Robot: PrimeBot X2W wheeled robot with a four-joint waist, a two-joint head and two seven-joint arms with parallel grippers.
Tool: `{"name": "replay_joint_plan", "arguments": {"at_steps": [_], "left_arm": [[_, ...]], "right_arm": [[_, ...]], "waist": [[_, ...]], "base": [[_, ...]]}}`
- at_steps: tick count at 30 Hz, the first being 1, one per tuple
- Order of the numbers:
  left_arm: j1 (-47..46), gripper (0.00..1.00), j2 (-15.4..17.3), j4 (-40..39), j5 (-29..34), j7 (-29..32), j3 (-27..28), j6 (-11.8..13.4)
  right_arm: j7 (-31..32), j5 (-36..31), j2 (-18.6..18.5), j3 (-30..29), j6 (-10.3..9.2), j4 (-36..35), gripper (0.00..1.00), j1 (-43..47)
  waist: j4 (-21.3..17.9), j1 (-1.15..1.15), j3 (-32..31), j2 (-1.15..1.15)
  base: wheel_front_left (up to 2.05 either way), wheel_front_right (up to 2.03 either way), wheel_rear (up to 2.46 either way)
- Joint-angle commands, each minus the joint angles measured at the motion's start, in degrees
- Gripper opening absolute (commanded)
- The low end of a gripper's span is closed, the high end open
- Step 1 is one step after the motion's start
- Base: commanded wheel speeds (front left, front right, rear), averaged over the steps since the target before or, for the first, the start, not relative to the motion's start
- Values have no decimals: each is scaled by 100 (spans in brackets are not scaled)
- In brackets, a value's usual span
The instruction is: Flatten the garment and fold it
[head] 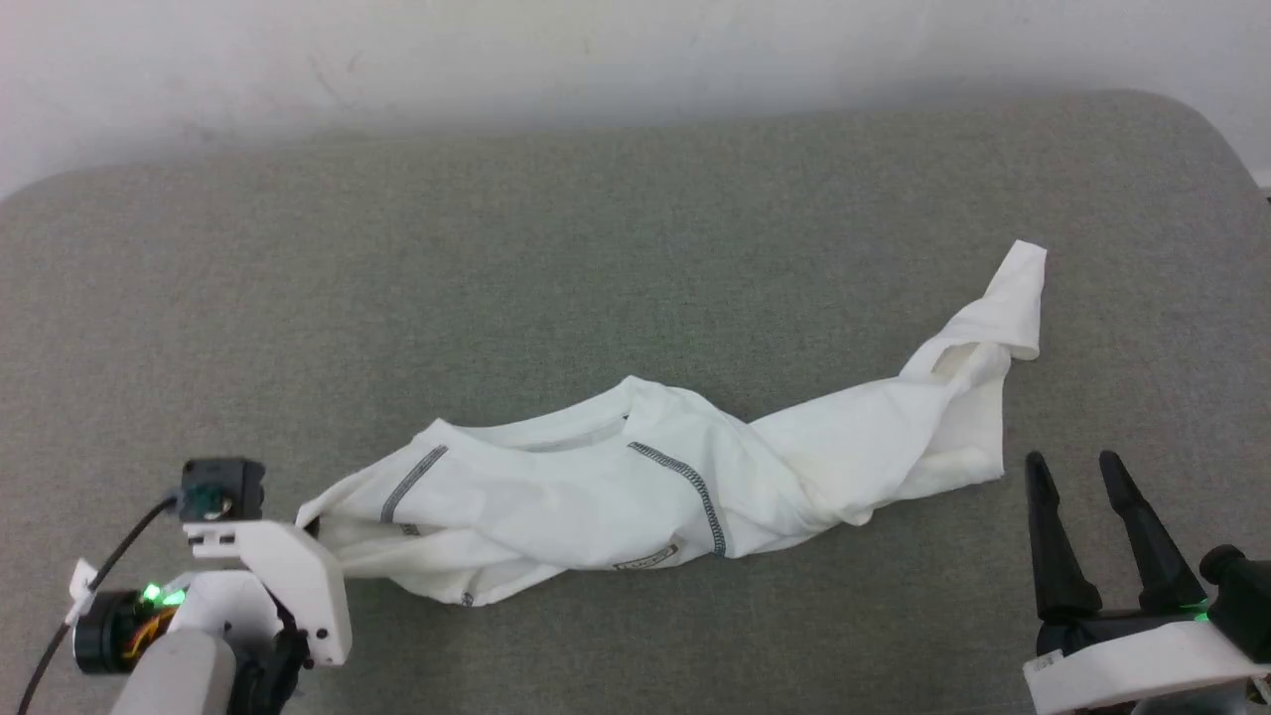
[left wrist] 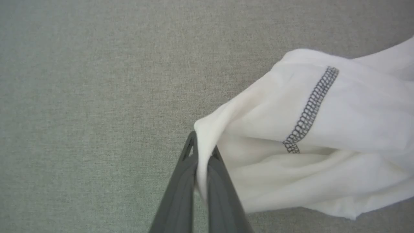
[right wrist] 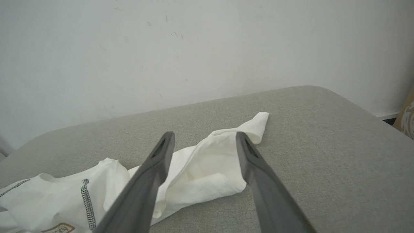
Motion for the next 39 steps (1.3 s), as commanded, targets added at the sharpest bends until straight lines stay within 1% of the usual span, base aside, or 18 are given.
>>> {"name": "replay_joint_plan", "arguments": {"at_steps": [1,4,6,7,8,15,18,22,26,28,29,31,35,39], "left_arm": [[55,0,-60,251,-72,-220,94,59],[22,0,-128,600,-84,-587,145,79],[-22,0,-162,782,-106,-740,150,50],[-45,49,-184,857,-128,-801,158,38],[-76,100,-208,888,-133,-936,171,33],[-81,100,-396,759,-42,-2085,219,85],[-20,100,-456,670,9,-2433,206,122],[130,100,-591,380,9,-3033,284,220],[345,100,-740,18,4,-3621,311,175],[410,100,-784,-76,15,-3705,315,157],[560,100,-877,-271,77,-3800,318,136],[639,100,-932,-371,117,-3822,320,130],[952,100,-1146,-752,283,-3843,413,82],[1174,100,-1349,-909,439,-3845,492,0]], "right_arm": [[20,30,16,8,-5,41,100,-5],[12,27,16,-2,-5,81,100,-28],[14,28,16,6,-5,106,100,-36],[19,30,16,25,-5,120,100,-40],[22,24,16,45,-5,131,100,-41],[47,3,16,64,-5,167,100,7],[86,3,16,121,-5,172,100,40],[412,-151,16,382,-5,254,100,84],[831,-203,16,671,-5,517,100,7],[929,-238,16,728,-5,604,100,-32],[1063,-222,14,770,-5,747,100,-122],[1097,-222,-8,765,-5,823,100,-173],[1280,-90,-156,692,-5,1233,100,-431],[1409,133,-310,712,-5,1757,100,-773]], "waist": [[-28,0,47,0],[-35,0,58,0],[-38,0,50,0],[-40,0,40,0],[-43,0,26,0],[-45,0,-114,0],[-38,0,-192,0],[-34,0,-295,0],[35,0,-372,0],[64,0,-397,0],[134,0,-429,0],[173,0,-446,0],[309,0,-491,0],[441,0,-503,0]], "base": [[0,0,0],[0,0,0],[0,0,0],[0,0,0],[0,0,0],[0,0,0],[0,0,0],[0,0,0],[0,0,0],[0,0,0],[0,0,0],[0,0,0],[0,0,0],[0,0,0]]}}
